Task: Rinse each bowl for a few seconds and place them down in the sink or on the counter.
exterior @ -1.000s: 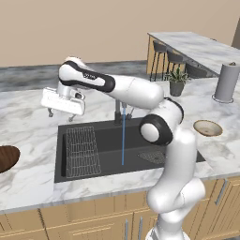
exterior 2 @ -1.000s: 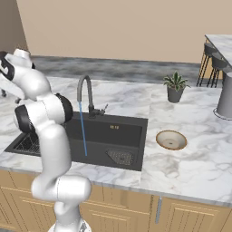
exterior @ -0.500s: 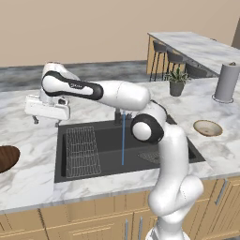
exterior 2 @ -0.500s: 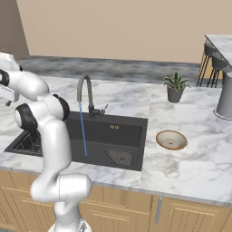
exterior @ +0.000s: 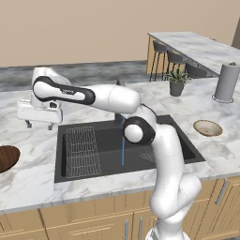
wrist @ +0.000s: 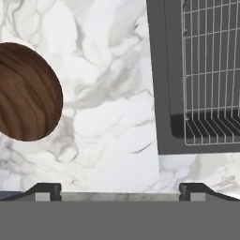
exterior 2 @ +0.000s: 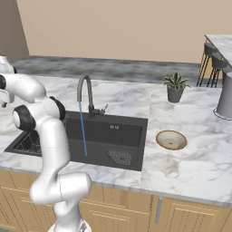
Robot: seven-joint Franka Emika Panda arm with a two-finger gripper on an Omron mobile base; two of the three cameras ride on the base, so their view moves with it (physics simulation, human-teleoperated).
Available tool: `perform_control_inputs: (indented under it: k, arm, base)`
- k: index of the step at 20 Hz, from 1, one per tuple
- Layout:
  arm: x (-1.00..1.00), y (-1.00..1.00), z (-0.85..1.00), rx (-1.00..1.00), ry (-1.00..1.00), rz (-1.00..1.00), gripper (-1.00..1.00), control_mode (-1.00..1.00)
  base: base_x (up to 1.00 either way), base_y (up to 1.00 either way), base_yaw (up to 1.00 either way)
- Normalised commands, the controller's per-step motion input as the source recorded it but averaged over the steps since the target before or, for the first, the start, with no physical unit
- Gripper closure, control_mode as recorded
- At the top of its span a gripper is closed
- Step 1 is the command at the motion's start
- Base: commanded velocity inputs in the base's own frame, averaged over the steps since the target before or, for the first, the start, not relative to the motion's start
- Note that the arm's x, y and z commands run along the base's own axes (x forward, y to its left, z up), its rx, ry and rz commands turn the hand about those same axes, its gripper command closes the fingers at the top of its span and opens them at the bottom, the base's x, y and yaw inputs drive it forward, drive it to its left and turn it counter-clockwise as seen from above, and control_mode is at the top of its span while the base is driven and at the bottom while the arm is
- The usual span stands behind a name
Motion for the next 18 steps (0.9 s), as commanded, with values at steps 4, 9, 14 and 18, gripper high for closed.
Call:
perform_control_inputs:
  k: [4,9,14,18]
  arm:
    - [0.03,0.16,-0.17,0.00,0.00,0.00,-1.00,-1.00]
    - [0.00,0.19,-0.21,0.00,-0.01,0.00,-1.00,-1.00]
    - [0.00,0.20,-0.25,0.00,-0.01,0.00,-1.00,-1.00]
    - [0.03,0.19,-0.22,0.00,-0.04,0.01,-1.00,-1.00]
  base:
    - [0.00,0.00,0.00]
    - [0.00,0.00,0.00]
    - [0.00,0.00,0.00]
    - [0.00,0.00,0.00]
